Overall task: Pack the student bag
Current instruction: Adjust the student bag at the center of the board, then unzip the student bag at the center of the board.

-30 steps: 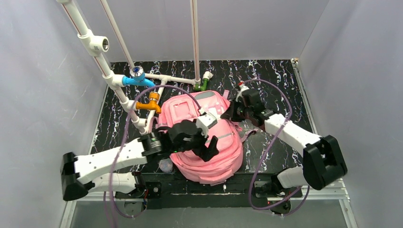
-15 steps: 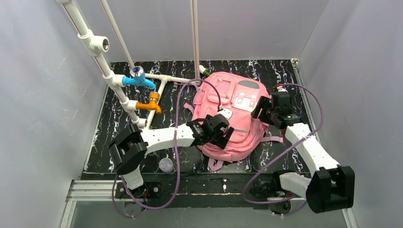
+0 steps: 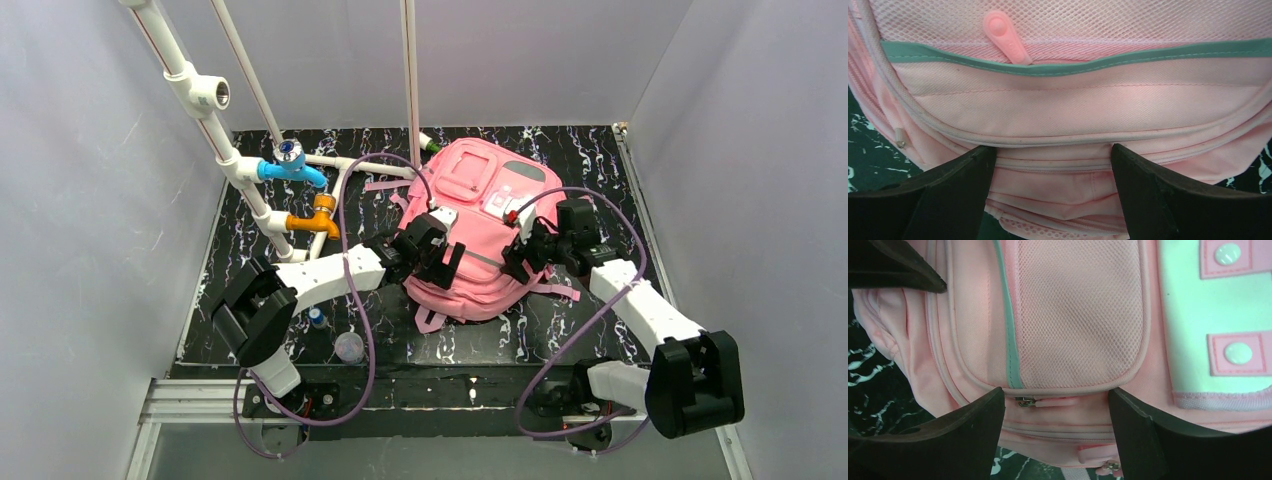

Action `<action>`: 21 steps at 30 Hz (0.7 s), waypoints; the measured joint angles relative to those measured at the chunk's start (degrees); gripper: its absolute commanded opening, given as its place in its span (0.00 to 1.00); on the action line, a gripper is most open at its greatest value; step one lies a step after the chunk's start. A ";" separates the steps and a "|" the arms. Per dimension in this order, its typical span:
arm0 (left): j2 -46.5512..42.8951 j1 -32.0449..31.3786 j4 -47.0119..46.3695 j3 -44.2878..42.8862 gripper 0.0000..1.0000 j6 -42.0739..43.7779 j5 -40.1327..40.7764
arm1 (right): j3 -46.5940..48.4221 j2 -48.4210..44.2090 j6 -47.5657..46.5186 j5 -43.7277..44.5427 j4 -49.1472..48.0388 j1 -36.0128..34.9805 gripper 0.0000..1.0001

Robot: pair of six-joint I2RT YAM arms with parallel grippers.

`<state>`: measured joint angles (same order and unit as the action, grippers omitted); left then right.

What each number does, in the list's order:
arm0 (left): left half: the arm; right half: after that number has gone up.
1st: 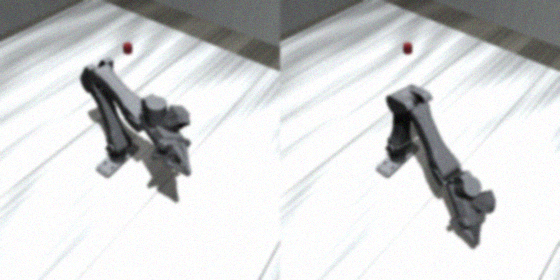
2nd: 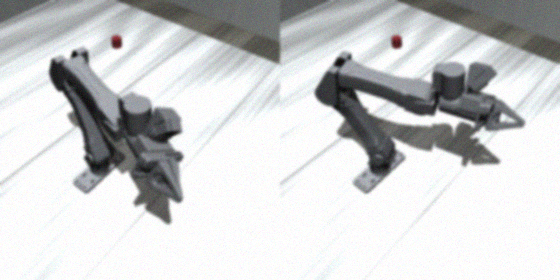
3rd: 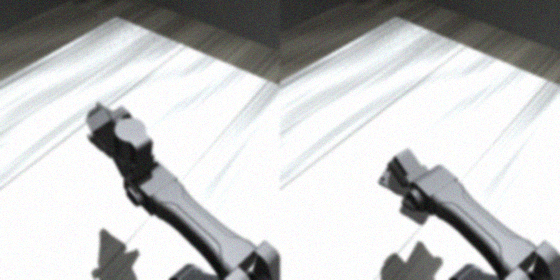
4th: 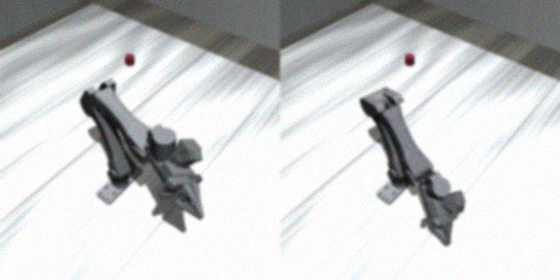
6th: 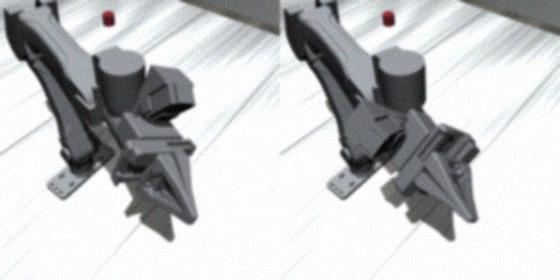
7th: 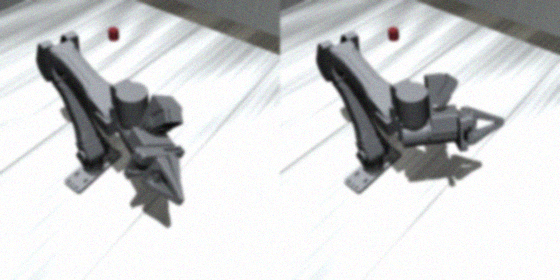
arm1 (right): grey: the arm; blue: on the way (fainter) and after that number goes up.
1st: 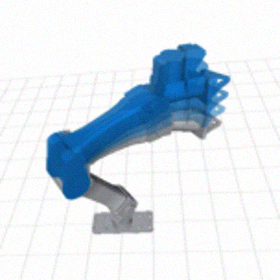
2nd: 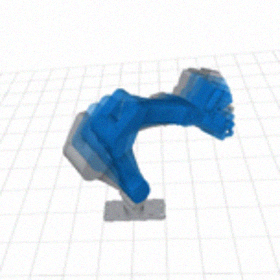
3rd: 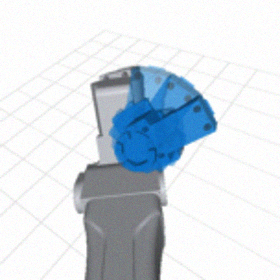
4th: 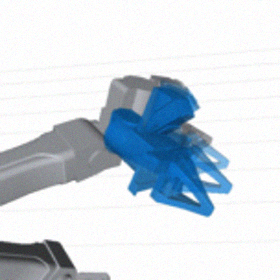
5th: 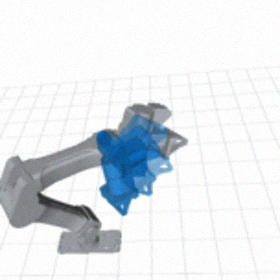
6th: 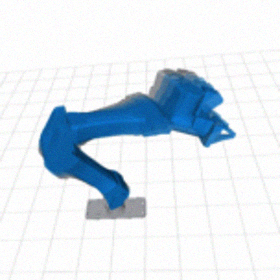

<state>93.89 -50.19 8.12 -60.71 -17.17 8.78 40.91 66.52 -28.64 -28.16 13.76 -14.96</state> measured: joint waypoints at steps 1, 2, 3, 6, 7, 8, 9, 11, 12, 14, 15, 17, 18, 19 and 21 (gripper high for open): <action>0.00 0.00 -0.35 0.17 0.83 -0.52 -0.59 | 0.09 0.87 -3.89 -0.83 -0.13 -0.17 0.69; 0.00 0.00 -0.63 0.28 0.84 -0.81 -0.81 | 0.20 1.27 -4.74 -0.96 -0.09 -0.17 0.62; 0.00 0.00 -1.01 0.44 0.84 -1.27 -1.20 | 0.83 2.45 -7.61 -1.60 1.09 -0.17 0.57; 0.02 0.22 -1.46 1.20 0.84 -2.36 -1.44 | 4.42 6.91 -13.09 -3.02 5.14 0.00 0.58; 0.02 0.26 -1.38 1.22 0.85 -2.62 -1.49 | 4.79 7.19 -13.88 -3.02 5.86 -0.22 0.59; 0.02 0.26 -1.33 1.22 0.85 -2.82 -1.49 | 4.76 6.84 -14.56 -2.86 6.43 -0.55 0.61; 0.02 0.26 -1.27 1.22 0.85 -2.97 -1.49 | 4.59 6.23 -14.86 -2.78 6.84 -0.90 0.65; 0.07 0.26 -1.64 1.22 0.85 -3.26 -1.68 | 3.10 3.96 -14.71 -3.13 7.98 -2.10 0.75; 0.07 0.26 -1.75 1.22 0.85 -3.32 -1.81 | 1.70 2.47 -14.51 -3.26 8.57 -2.93 0.78; 0.07 0.24 -1.81 1.20 0.86 -3.45 -2.03 | -1.27 -0.79 -13.75 -3.30 8.94 -4.35 0.80; 0.09 0.24 -1.79 1.20 0.86 -3.48 -2.14 | -2.86 -2.75 -13.25 -3.15 8.87 -4.94 0.80; 0.09 0.24 -1.84 1.20 0.85 -3.56 -2.27 | -5.18 -6.19 -12.24 -2.64 8.31 -5.57 0.79; 0.09 0.24 -1.86 1.20 0.85 -3.69 -2.38 | -6.36 -7.96 -11.63 -2.25 7.50 -5.77 0.79; 0.09 0.24 -1.95 1.20 0.85 -3.82 -2.45 | -7.50 -9.44 -10.82 -1.97 6.54 -5.88 0.78; 0.09 0.24 -2.12 1.20 0.85 -3.96 -2.62 | -8.96 -11.13 -8.76 -1.11 4.46 -6.36 0.77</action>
<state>93.97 -49.95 6.00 -59.51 -21.12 6.15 31.94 55.40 -37.41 -29.28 18.22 -21.32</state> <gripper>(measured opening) 0.852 0.786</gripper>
